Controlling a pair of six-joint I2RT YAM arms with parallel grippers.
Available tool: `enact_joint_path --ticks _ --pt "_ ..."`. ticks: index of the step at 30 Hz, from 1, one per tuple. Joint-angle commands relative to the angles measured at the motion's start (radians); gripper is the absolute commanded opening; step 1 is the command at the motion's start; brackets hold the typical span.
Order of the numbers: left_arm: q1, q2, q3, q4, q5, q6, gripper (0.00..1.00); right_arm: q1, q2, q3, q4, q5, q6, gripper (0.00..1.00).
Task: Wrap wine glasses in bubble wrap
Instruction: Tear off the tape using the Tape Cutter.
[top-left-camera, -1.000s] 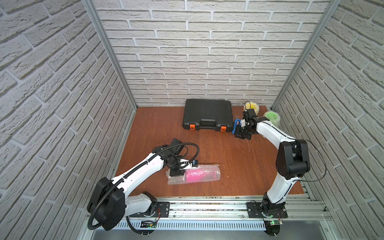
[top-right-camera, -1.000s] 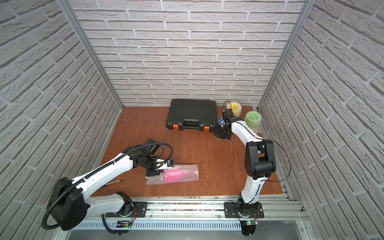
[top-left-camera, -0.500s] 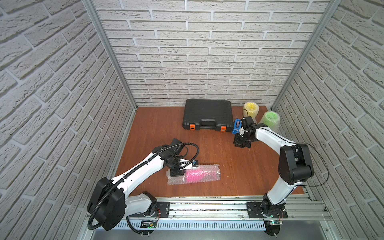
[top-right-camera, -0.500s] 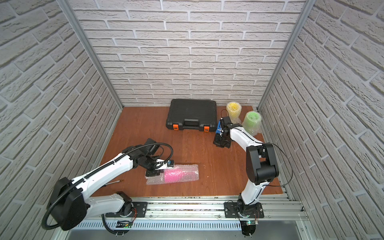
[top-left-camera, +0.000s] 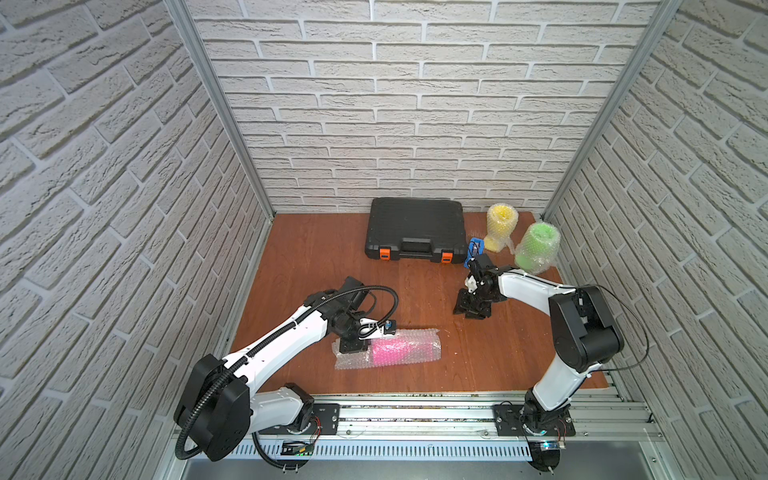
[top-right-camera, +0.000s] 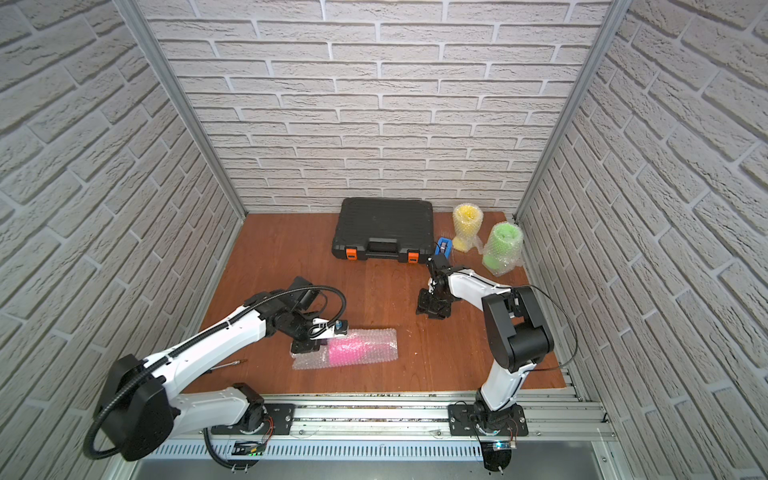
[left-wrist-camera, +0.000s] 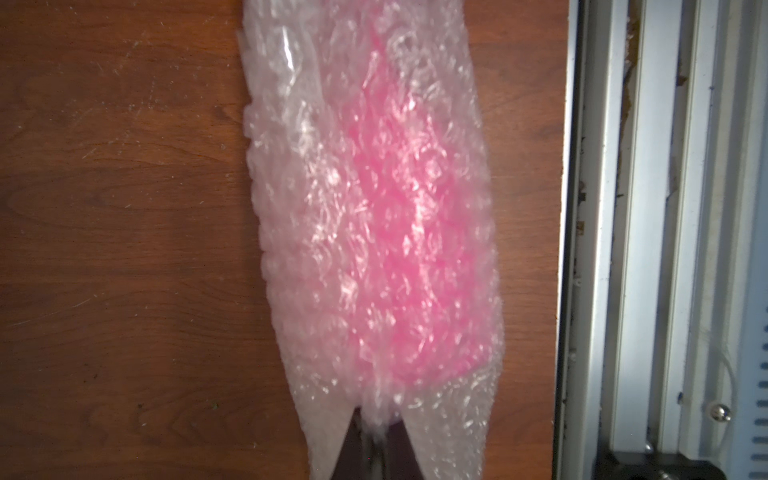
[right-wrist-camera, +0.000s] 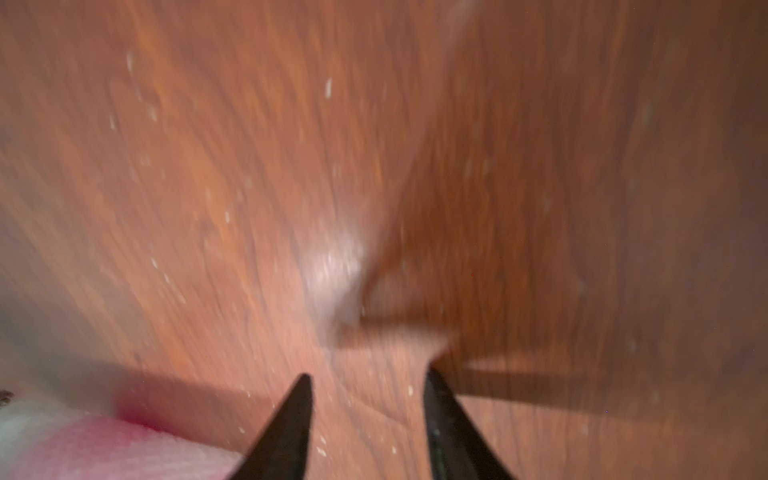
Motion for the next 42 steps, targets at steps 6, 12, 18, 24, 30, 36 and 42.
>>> enact_joint_path --ticks 6,12,18,24,30,36,42 --pt "0.000 -0.001 -0.004 -0.029 0.011 0.020 0.07 0.021 -0.359 -0.031 -0.231 0.001 0.049 0.65" --pt "0.000 0.003 0.002 -0.033 0.014 0.023 0.07 -0.158 -0.389 0.041 -0.108 0.006 -0.083 0.59" --pt "0.000 0.009 0.005 -0.036 0.018 0.025 0.07 -0.287 -0.141 0.044 0.340 -0.200 -0.095 0.48" --pt "0.000 0.018 0.005 -0.034 0.017 0.026 0.07 -0.319 0.086 0.110 0.565 -0.208 -0.096 0.44" --pt "0.000 0.037 0.011 -0.037 0.024 0.028 0.07 -0.332 0.196 0.155 0.633 -0.167 -0.055 0.42" --pt "0.000 0.040 0.009 -0.036 0.023 0.031 0.07 -0.332 0.235 0.187 0.623 -0.168 -0.059 0.36" --pt "0.006 0.037 0.009 -0.037 0.025 0.031 0.07 -0.334 0.250 0.203 0.604 -0.173 -0.065 0.25"
